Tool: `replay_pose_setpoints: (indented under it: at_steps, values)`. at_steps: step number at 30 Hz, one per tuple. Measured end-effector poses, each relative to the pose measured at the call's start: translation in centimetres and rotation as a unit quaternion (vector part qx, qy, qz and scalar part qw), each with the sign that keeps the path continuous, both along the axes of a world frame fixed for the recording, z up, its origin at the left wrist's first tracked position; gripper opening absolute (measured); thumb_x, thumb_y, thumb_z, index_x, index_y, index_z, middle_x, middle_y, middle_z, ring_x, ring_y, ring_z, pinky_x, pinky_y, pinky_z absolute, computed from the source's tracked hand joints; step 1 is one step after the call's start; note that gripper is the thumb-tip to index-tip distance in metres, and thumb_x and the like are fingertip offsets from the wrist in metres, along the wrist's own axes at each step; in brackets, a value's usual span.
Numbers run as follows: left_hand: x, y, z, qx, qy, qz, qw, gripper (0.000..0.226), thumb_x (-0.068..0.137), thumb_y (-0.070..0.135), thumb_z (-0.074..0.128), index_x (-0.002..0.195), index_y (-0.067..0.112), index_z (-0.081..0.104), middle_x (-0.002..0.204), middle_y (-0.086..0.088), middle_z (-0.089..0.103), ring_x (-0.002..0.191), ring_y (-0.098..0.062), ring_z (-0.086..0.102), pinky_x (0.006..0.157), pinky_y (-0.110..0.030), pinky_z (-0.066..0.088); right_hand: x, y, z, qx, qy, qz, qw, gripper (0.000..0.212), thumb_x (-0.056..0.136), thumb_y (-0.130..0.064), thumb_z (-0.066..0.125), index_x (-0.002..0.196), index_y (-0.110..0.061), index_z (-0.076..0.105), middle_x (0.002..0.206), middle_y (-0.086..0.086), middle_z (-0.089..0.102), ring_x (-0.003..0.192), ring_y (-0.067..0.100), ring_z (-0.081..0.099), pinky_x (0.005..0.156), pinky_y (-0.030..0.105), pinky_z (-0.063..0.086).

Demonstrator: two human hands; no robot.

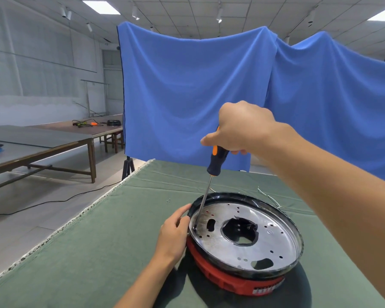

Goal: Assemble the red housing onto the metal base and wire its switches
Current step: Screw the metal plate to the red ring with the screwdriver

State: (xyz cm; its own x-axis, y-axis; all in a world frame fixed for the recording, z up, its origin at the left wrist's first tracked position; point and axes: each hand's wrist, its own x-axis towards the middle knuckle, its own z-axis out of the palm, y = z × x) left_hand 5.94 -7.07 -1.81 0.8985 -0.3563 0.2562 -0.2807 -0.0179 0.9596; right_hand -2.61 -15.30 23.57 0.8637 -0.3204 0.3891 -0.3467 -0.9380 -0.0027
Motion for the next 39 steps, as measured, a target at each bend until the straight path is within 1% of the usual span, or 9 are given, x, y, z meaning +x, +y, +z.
replay_pose_setpoints:
  at_steps: [4, 11, 15, 17, 21, 25, 32, 36, 39]
  values:
    - [-0.2, 0.1, 0.2, 0.003, -0.002, 0.002, 1.0, 0.037, 0.095, 0.008, 0.045, 0.125, 0.017, 0.063, 0.122, 0.007, 0.065, 0.118, -0.008, 0.056, 0.107, -0.035, 0.04, -0.7, -0.1, 0.4, 0.148, 0.061, 0.07, 0.985, 0.021, 0.081, -0.019, 0.062, 0.099, -0.014, 0.054, 0.084, 0.006, 0.069, 0.048, 0.013, 0.065, 0.048, 0.023, 0.053]
    - [-0.5, 0.4, 0.4, 0.011, 0.001, -0.002, 1.0, 0.036, 0.095, 0.011, 0.045, 0.125, 0.02, 0.063, 0.122, 0.009, 0.064, 0.117, -0.006, 0.055, 0.106, -0.031, 0.04, -0.7, 0.0, -0.6, -0.04, -0.049, -0.016, 0.998, 0.034, 0.081, -0.037, 0.063, 0.062, -0.014, 0.046, 0.059, 0.0, 0.051, 0.05, 0.017, 0.046, 0.046, 0.024, 0.026]
    - [-0.6, 0.3, 0.5, 0.003, 0.011, -0.002, 1.0, 0.036, 0.094, 0.009, 0.046, 0.124, 0.02, 0.064, 0.12, 0.009, 0.065, 0.115, -0.006, 0.057, 0.106, -0.034, 0.042, -1.0, -0.2, -0.2, 0.094, 0.06, 0.039, 0.993, 0.029, 0.082, -0.036, 0.065, 0.093, -0.018, 0.047, 0.075, -0.002, 0.063, 0.055, 0.017, 0.064, 0.05, 0.025, 0.048]
    - [-0.5, 0.4, 0.4, 0.005, 0.011, -0.002, 1.0, 0.036, 0.094, 0.01, 0.046, 0.122, 0.022, 0.065, 0.12, 0.01, 0.066, 0.114, -0.004, 0.057, 0.105, -0.032, 0.042, -1.1, -0.4, -0.6, 0.138, 0.023, 0.098, 0.985, 0.027, 0.082, -0.028, 0.065, 0.099, -0.024, 0.045, 0.082, -0.004, 0.064, 0.056, 0.013, 0.062, 0.047, 0.022, 0.045]
    - [-0.2, 0.4, 0.2, -0.01, 0.031, -0.005, 0.999, 0.036, 0.093, 0.01, 0.047, 0.12, 0.022, 0.067, 0.116, 0.01, 0.068, 0.112, -0.01, 0.06, 0.102, -0.041, 0.045, -0.8, -0.3, -0.9, 0.047, -0.035, 0.061, 0.996, 0.025, 0.079, -0.036, 0.069, 0.085, -0.02, 0.052, 0.079, -0.001, 0.062, 0.075, 0.02, 0.058, 0.053, 0.028, 0.039]
    - [0.3, 0.4, -0.1, -0.023, 0.057, -0.016, 0.998, 0.038, 0.092, 0.01, 0.048, 0.105, 0.038, 0.07, 0.108, 0.011, 0.072, 0.102, -0.013, 0.066, 0.09, -0.042, 0.054, -0.5, -0.1, -0.9, -0.076, -0.061, -0.007, 0.995, 0.044, 0.083, -0.047, 0.062, 0.065, -0.015, 0.04, 0.061, -0.001, 0.046, 0.05, 0.015, 0.041, 0.045, 0.026, 0.023]
    - [0.4, 0.2, -0.3, -0.025, 0.05, -0.012, 0.998, 0.036, 0.092, 0.009, 0.048, 0.112, 0.03, 0.07, 0.107, 0.011, 0.072, 0.102, -0.013, 0.066, 0.089, -0.038, 0.054, -1.0, -0.3, -0.7, 0.084, -0.028, 0.064, 0.994, 0.02, 0.075, -0.025, 0.069, 0.079, -0.013, 0.053, 0.056, -0.001, 0.064, 0.044, 0.014, 0.06, 0.045, 0.023, 0.04]
    - [0.3, 0.1, -0.3, -0.036, 0.064, -0.015, 0.997, 0.035, 0.092, 0.008, 0.048, 0.113, 0.026, 0.07, 0.107, 0.007, 0.072, 0.098, -0.016, 0.068, 0.081, -0.035, 0.057, -0.6, 0.6, -0.9, -0.051, -0.095, 0.019, 0.994, 0.041, 0.073, -0.041, 0.071, 0.06, -0.016, 0.041, 0.058, -0.003, 0.044, 0.048, 0.013, 0.04, 0.045, 0.025, 0.023]
    - [0.5, 0.1, -0.5, -0.029, 0.062, -0.012, 0.998, 0.035, 0.092, 0.009, 0.048, 0.115, 0.026, 0.069, 0.11, 0.005, 0.072, 0.102, -0.018, 0.066, 0.091, -0.044, 0.053, -0.1, 0.6, -0.9, -0.068, -0.092, -0.004, 0.993, 0.043, 0.076, -0.049, 0.066, 0.062, -0.017, 0.041, 0.059, -0.003, 0.046, 0.049, 0.013, 0.041, 0.046, 0.025, 0.023]
